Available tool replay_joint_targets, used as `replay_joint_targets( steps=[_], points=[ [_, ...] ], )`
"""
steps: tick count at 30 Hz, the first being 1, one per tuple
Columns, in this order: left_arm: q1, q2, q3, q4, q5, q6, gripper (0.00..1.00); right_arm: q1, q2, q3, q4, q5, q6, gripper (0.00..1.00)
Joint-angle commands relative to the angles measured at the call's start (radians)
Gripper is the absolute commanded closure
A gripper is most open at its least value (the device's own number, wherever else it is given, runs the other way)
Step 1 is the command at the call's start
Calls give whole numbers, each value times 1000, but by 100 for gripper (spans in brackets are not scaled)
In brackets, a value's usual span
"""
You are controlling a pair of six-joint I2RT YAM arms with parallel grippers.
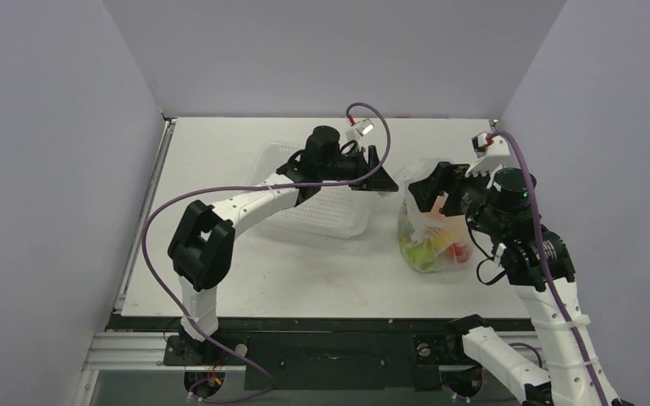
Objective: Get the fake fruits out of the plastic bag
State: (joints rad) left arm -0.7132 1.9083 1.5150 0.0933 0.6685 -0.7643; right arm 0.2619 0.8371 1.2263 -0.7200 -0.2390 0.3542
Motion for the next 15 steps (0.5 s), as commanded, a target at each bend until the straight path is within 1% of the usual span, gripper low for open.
replay_joint_targets(
  steps=[1, 2, 3, 4, 5, 7, 9, 10, 11, 12, 13, 14, 15],
  points=[
    [-4, 30, 102, 118, 55, -54, 52, 64, 13, 9, 131, 7, 5, 21],
    [-5, 42, 109, 118, 67, -62, 54, 97, 17, 15, 130, 42, 4, 21],
    [-7, 45, 116, 116, 71, -65, 53, 115, 24, 20, 128, 62, -1, 21],
    [-12, 47, 117, 112, 76, -59, 49, 150, 27, 23, 126, 122, -4, 21],
    [-14, 44, 115, 99, 75, -52, 48, 167, 32, 28, 115, 142, -11, 21],
    [-20, 41, 117, 75, 71, -30, 45, 214, 53, 35, 89, 249, -15, 21],
    [-25, 41, 122, 60, 68, -18, 48, 258, 72, 29, 72, 334, -9, 22],
    [-26, 42, 129, 53, 69, -11, 52, 291, 83, 24, 68, 363, -5, 24],
    [-26, 47, 134, 36, 69, -5, 55, 322, 88, 15, 59, 440, 7, 27],
    [-26, 50, 151, 23, 67, 9, 63, 335, 97, 12, 50, 486, 17, 34],
    [-26, 59, 160, -7, 64, 17, 71, 354, 98, 10, 28, 587, 44, 39],
    [-25, 64, 184, -21, 57, 33, 91, 357, 99, 9, 19, 628, 57, 59],
    [-23, 76, 197, -47, 51, 41, 97, 360, 98, 10, 1, 705, 80, 72]
  ],
)
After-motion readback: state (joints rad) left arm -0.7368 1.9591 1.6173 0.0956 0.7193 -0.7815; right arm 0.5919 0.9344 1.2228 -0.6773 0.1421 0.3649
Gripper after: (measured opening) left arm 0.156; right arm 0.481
